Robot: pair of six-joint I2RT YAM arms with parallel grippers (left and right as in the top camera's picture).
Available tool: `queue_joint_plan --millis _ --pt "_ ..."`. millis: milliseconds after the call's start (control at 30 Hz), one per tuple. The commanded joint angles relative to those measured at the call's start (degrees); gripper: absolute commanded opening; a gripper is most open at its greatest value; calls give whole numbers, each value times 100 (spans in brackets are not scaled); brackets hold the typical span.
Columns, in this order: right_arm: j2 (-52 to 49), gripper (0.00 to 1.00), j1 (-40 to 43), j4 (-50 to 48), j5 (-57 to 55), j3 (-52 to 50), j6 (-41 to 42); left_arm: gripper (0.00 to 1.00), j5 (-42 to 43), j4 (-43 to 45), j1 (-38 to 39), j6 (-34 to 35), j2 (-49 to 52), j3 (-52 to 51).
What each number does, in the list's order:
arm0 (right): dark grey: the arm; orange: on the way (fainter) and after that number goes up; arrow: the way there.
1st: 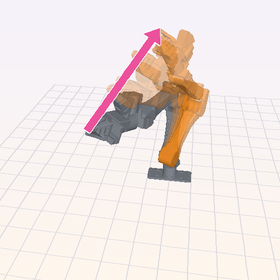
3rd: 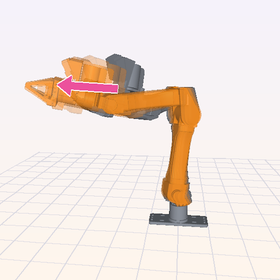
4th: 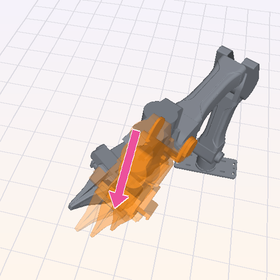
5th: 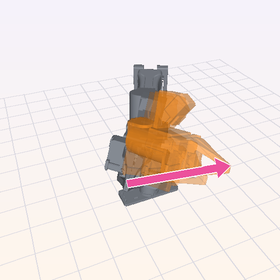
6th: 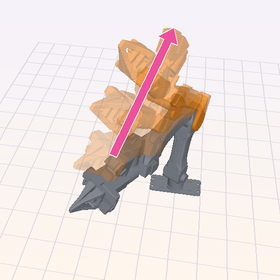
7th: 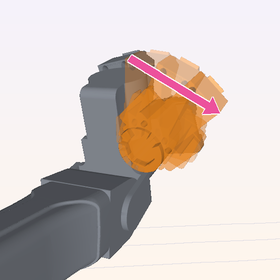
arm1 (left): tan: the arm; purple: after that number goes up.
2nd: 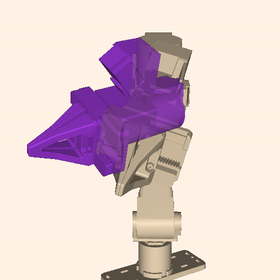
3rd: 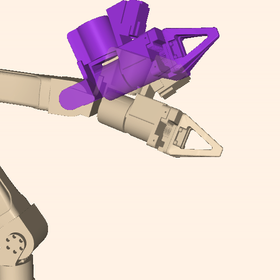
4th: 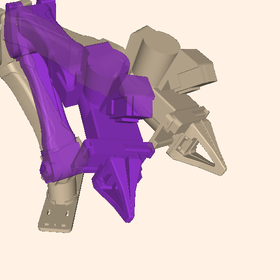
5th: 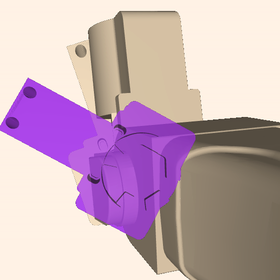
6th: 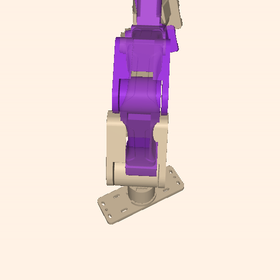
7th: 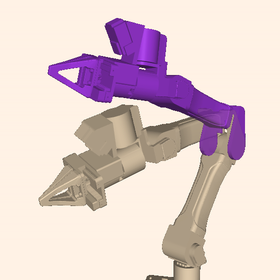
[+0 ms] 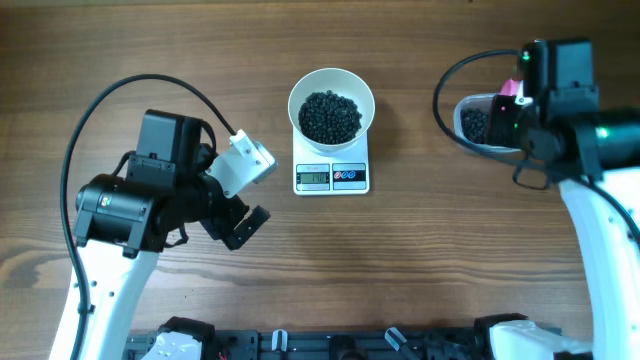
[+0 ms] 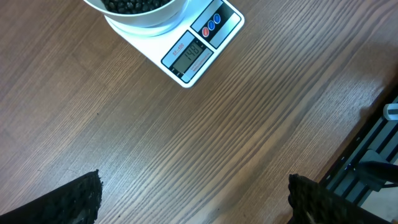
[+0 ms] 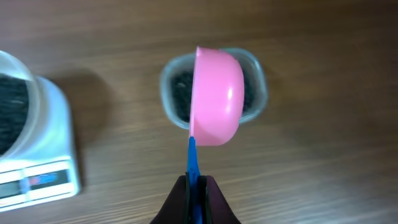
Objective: Scoop item into bowl and weigh 150g on scale
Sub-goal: 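Carry the scoop right and dip it into the bean tub, then lift a small scoop of beans out of the tub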
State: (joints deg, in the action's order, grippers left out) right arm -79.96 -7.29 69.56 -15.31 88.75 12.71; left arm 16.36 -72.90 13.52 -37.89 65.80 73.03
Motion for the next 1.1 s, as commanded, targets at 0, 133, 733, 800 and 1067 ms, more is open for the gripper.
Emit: queue_joint_plan --millis 0,133,733,800,1067 --pt "-678 4 15 31 -485 4 -74 100 9 20 -31 -87 17 33" --pt "-1641 4 90 -170 -479 4 144 100 9 20 -31 -87 17 33" --pt "-2472 4 339 -623 1008 7 83 100 9 20 -31 -87 17 33" --pt "-2470 4 483 -623 1209 7 101 100 9 17 -31 -87 17 33" --pt "-2389 4 1298 -717 2553 7 48 100 9 17 -31 -87 17 33"
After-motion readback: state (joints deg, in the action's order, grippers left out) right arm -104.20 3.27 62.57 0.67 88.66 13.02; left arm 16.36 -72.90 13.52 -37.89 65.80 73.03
